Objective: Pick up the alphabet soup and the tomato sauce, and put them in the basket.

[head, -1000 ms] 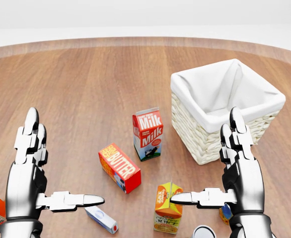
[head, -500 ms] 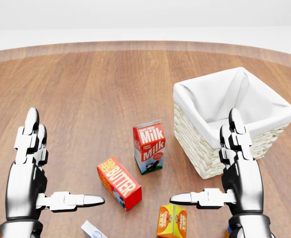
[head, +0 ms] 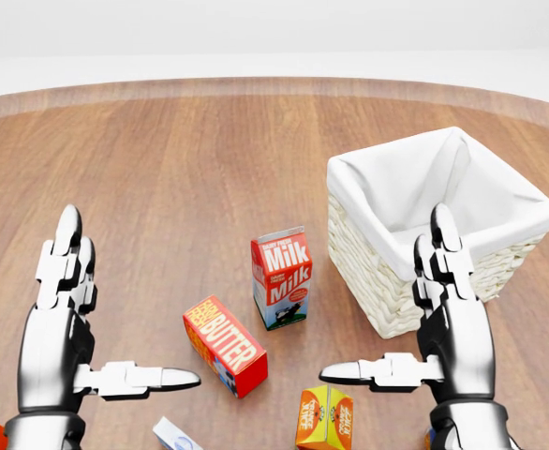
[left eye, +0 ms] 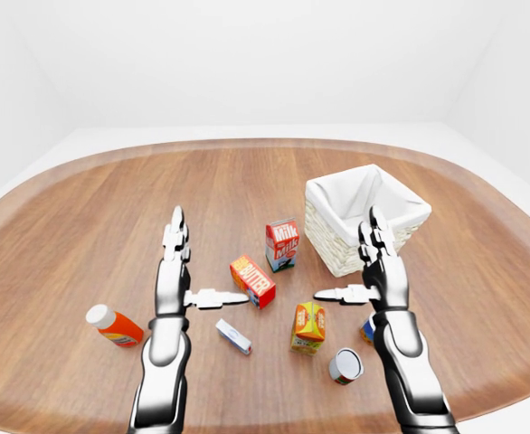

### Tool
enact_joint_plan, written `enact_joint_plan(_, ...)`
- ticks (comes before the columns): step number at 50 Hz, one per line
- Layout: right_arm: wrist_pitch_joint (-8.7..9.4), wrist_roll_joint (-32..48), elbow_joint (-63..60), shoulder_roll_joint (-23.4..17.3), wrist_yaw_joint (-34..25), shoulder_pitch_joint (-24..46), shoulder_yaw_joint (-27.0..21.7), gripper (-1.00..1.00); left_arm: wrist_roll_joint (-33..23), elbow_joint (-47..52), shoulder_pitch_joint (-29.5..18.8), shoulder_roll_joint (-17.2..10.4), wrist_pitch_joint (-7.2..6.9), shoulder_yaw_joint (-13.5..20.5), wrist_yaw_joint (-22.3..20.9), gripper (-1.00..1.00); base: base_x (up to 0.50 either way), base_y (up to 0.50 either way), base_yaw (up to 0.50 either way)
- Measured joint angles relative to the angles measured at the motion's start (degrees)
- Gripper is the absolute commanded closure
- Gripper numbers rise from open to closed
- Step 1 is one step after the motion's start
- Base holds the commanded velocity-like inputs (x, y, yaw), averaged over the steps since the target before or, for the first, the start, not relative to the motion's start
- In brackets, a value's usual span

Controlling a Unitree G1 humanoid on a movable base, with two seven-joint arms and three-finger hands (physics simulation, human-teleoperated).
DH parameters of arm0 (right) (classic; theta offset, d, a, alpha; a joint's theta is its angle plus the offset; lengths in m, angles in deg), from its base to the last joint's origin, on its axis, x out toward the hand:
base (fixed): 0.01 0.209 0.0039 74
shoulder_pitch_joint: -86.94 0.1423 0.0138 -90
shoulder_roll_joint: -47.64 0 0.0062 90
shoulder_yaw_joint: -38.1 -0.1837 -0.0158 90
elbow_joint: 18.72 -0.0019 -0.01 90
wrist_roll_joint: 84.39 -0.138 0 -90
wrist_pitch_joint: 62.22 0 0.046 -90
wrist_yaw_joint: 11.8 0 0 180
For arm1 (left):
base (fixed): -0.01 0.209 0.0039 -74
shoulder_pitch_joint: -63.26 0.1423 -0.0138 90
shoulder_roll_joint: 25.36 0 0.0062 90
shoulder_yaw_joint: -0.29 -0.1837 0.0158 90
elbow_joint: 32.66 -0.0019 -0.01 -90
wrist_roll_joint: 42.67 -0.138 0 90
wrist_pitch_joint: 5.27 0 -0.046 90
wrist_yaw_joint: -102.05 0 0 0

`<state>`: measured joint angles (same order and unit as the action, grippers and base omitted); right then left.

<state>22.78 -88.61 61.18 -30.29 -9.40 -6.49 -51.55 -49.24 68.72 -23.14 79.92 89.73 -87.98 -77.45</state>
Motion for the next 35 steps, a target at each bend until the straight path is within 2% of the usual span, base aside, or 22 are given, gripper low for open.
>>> enact_joint_plan(17,0.0,3.0,0.1,2.6,-3.3,-2.9,-1.5,-1.0,-0.8,-0.2,-0.2,-0.2,0.0,-0.3,-0.1,-1.0,0.0,0.0,0.0)
enact_joint_plan(35,0.0,13.0,-8.7,1.9,-7.3,-6.3,-8.2,-1.0,-1.2,-0.4,-0.1,-0.2,0.0,-0.4,-0.2,-1.0,0.0,0.0,0.0)
